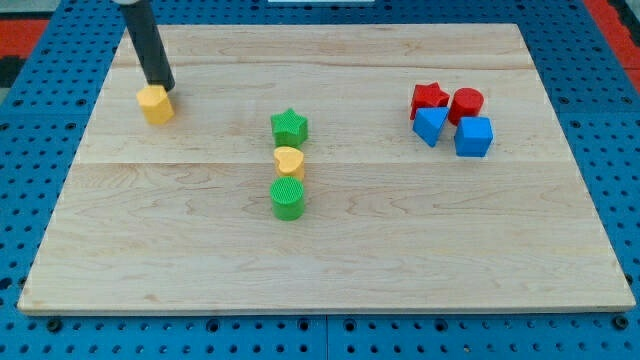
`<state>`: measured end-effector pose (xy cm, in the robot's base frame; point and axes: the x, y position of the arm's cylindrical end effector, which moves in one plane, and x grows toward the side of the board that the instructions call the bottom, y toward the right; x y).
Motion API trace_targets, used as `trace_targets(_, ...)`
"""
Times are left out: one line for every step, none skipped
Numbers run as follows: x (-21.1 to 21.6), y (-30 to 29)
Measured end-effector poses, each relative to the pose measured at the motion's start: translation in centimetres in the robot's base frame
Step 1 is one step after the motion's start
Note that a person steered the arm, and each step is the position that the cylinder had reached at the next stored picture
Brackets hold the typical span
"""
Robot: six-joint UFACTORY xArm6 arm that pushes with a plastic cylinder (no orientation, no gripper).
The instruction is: Move the green star right to the yellow hexagon
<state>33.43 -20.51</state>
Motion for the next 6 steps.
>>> trace_targets(0.2, 2.5)
trace_targets(0.2, 12.7)
trace_targets(1.7, 20.9)
trace_targets(7.2, 20.0)
trace_targets(7.4, 13.1)
trace_targets(4.5, 14.8)
